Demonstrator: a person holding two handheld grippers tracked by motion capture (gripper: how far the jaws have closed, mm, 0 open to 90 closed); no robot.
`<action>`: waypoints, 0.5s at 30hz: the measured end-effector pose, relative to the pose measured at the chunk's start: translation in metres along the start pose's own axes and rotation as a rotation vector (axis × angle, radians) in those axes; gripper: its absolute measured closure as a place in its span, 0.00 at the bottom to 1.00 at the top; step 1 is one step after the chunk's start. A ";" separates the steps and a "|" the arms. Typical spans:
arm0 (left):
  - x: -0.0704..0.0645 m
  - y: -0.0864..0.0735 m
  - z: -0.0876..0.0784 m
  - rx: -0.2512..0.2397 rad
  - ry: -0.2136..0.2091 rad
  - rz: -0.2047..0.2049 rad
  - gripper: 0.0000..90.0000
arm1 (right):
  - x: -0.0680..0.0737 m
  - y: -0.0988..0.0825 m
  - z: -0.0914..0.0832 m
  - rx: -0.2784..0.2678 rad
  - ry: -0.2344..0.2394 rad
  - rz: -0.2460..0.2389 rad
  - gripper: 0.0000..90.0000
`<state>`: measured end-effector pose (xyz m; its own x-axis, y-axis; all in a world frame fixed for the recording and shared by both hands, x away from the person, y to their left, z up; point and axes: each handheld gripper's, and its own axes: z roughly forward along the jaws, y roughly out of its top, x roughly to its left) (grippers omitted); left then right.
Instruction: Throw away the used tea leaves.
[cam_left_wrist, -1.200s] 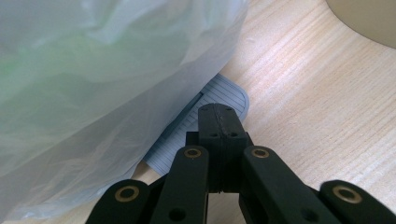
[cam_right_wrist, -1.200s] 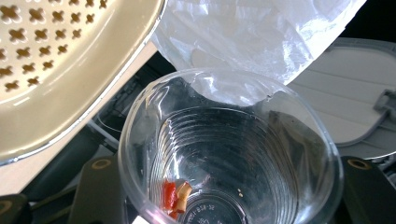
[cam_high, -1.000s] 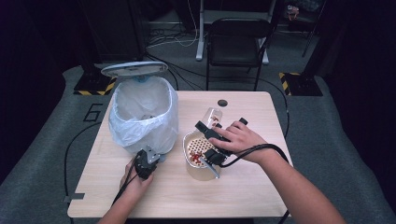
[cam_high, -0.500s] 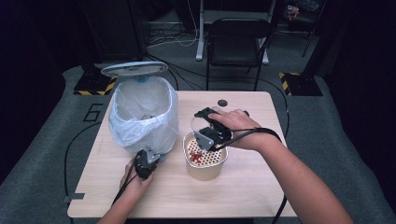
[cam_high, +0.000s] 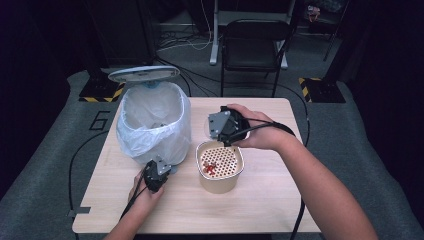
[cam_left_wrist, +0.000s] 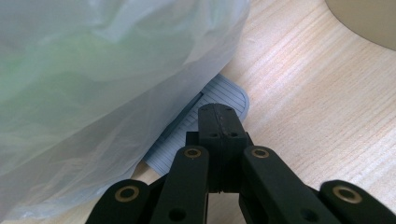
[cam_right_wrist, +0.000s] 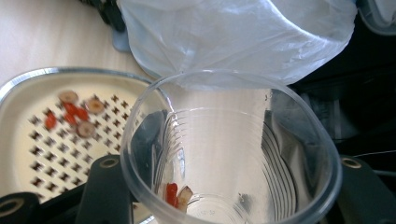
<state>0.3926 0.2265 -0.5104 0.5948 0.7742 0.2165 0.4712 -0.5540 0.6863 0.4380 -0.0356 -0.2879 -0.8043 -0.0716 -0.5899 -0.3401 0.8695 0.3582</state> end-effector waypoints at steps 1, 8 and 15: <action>0.000 0.000 0.000 -0.002 0.003 -0.002 1.00 | -0.004 0.000 0.000 -0.010 0.015 0.013 0.46; 0.000 0.000 0.000 0.000 -0.005 -0.003 1.00 | -0.021 -0.005 0.001 -0.081 0.111 0.191 0.46; 0.001 0.000 -0.001 0.002 0.015 0.010 1.00 | -0.030 -0.010 0.008 -0.090 0.177 0.278 0.46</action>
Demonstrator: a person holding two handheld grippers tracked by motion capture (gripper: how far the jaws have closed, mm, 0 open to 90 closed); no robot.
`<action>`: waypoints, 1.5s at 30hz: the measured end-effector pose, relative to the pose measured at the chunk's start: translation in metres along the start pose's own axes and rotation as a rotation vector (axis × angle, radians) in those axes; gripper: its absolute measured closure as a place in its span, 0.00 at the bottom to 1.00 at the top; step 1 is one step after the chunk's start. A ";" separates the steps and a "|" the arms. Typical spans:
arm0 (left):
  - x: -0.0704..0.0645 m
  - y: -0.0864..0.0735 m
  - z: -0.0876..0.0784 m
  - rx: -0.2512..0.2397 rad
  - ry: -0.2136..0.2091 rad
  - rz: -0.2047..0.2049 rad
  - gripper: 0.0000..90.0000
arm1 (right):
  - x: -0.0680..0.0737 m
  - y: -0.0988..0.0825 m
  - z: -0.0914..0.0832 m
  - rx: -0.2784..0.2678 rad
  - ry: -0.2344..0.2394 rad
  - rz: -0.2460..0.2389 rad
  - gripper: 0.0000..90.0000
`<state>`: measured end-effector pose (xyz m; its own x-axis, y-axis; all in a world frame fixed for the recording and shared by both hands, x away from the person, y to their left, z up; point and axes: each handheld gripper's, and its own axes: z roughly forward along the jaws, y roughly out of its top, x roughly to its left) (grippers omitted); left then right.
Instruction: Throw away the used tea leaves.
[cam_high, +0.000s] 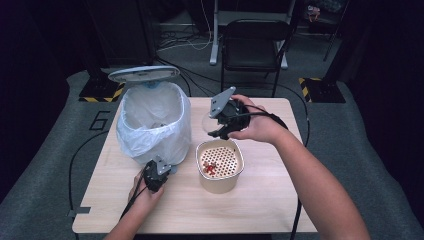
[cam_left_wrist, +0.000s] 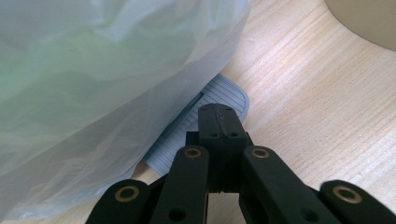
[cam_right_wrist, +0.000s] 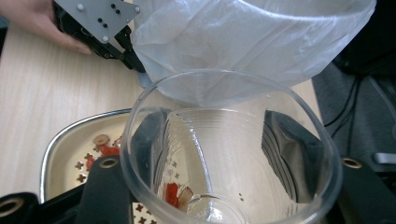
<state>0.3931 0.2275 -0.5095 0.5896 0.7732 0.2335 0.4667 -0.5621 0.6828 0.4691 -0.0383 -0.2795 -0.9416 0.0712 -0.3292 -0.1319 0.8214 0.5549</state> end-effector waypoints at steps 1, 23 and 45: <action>0.000 0.000 0.000 0.000 0.000 0.000 1.00 | -0.002 -0.001 0.001 0.001 0.014 0.017 0.46; 0.000 0.000 0.001 -0.005 -0.021 -0.015 1.00 | -0.015 -0.015 0.010 -0.043 0.078 0.201 0.45; 0.001 0.000 0.000 0.007 -0.022 -0.011 1.00 | -0.022 0.024 -0.033 -0.180 0.052 0.360 0.45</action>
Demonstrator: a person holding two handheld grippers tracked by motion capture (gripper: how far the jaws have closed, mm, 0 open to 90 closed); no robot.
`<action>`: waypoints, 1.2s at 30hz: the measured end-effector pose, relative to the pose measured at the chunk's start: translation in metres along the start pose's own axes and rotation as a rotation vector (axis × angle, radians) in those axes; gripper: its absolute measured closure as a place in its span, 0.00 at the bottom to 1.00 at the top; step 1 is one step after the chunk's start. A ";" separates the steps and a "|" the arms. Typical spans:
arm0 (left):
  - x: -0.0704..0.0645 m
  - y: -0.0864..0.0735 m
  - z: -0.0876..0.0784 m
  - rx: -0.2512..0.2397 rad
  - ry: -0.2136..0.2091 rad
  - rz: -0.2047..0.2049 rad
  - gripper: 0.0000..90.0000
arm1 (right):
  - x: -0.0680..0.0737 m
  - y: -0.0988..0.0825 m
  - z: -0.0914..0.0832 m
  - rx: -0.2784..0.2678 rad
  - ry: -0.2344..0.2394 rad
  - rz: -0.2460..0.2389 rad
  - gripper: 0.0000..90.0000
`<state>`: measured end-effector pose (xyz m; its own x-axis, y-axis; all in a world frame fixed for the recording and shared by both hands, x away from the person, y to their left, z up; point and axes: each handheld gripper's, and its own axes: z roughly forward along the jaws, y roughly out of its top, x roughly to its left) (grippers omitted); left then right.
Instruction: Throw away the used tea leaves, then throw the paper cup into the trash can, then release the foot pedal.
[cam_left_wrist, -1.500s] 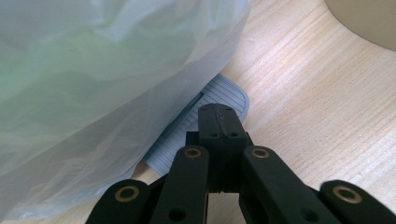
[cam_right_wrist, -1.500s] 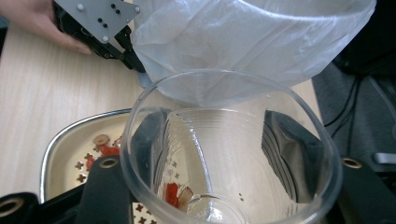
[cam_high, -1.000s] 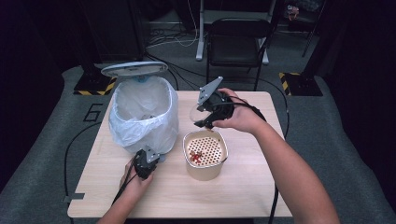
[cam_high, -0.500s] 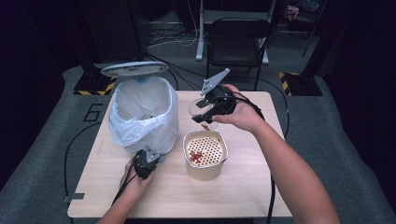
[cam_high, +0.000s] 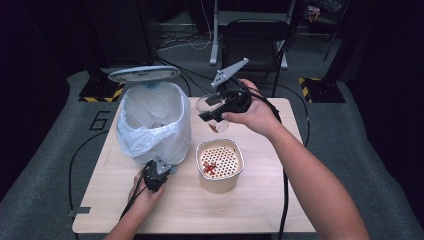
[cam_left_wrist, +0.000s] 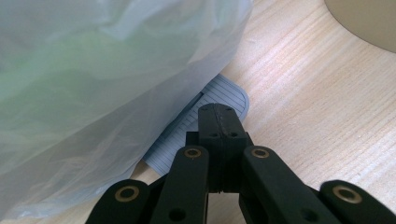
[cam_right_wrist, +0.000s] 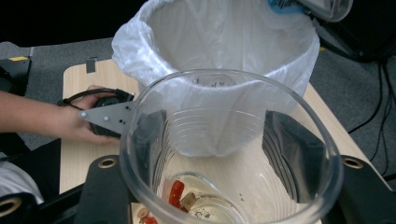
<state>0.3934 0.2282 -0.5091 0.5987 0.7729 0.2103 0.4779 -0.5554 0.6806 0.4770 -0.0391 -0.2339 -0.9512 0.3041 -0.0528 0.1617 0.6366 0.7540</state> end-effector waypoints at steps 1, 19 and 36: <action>0.000 0.000 0.000 -0.001 -0.001 -0.002 1.00 | 0.001 0.003 0.000 -0.004 0.000 -0.002 0.45; 0.001 0.000 -0.001 0.005 -0.014 -0.011 1.00 | 0.001 0.047 0.014 -0.046 -0.010 0.049 0.44; -0.001 -0.001 -0.001 0.007 -0.012 -0.049 1.00 | 0.013 0.078 0.072 -0.059 0.008 0.072 0.41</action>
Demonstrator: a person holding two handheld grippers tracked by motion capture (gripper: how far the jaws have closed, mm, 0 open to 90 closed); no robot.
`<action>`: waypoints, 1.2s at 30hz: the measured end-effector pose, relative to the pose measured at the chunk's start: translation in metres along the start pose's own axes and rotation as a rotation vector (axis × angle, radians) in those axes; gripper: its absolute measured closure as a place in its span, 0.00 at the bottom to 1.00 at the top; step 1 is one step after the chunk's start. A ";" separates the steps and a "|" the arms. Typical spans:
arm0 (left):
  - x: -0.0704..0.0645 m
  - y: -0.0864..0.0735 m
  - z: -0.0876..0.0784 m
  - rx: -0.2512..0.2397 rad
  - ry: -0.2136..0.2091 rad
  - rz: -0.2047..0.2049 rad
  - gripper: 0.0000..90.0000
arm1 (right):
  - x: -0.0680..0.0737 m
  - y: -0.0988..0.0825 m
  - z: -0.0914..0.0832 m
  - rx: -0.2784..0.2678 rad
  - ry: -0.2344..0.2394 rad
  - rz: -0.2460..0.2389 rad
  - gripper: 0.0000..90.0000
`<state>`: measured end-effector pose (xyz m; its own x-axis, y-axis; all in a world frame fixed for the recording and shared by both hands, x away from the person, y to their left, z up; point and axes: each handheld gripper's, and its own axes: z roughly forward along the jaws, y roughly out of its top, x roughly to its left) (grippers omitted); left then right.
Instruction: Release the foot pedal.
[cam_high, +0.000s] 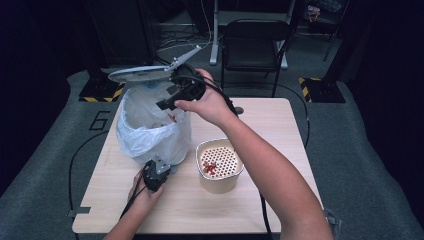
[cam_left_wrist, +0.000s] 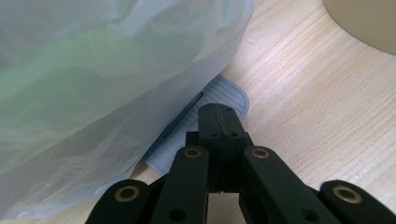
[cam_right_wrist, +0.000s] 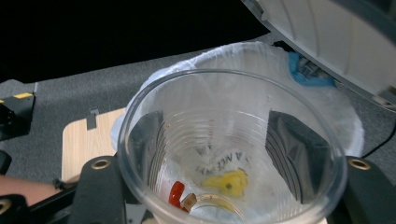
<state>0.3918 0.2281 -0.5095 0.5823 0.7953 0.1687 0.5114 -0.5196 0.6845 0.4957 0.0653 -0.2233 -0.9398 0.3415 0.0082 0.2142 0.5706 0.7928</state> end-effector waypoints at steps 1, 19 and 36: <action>0.000 0.000 0.000 0.000 -0.001 0.000 1.00 | 0.001 0.001 0.002 -0.001 0.001 0.001 0.41; 0.000 0.000 0.000 0.003 -0.002 0.008 1.00 | 0.010 0.008 0.050 -0.030 -0.145 0.045 0.38; 0.000 0.000 0.000 -0.002 -0.001 0.003 1.00 | 0.009 -0.002 0.072 -0.049 -0.246 0.124 0.14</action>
<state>0.3918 0.2287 -0.5097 0.5846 0.7933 0.1700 0.5081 -0.5214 0.6855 0.5059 0.1212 -0.2693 -0.8129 0.5813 -0.0363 0.3053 0.4784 0.8233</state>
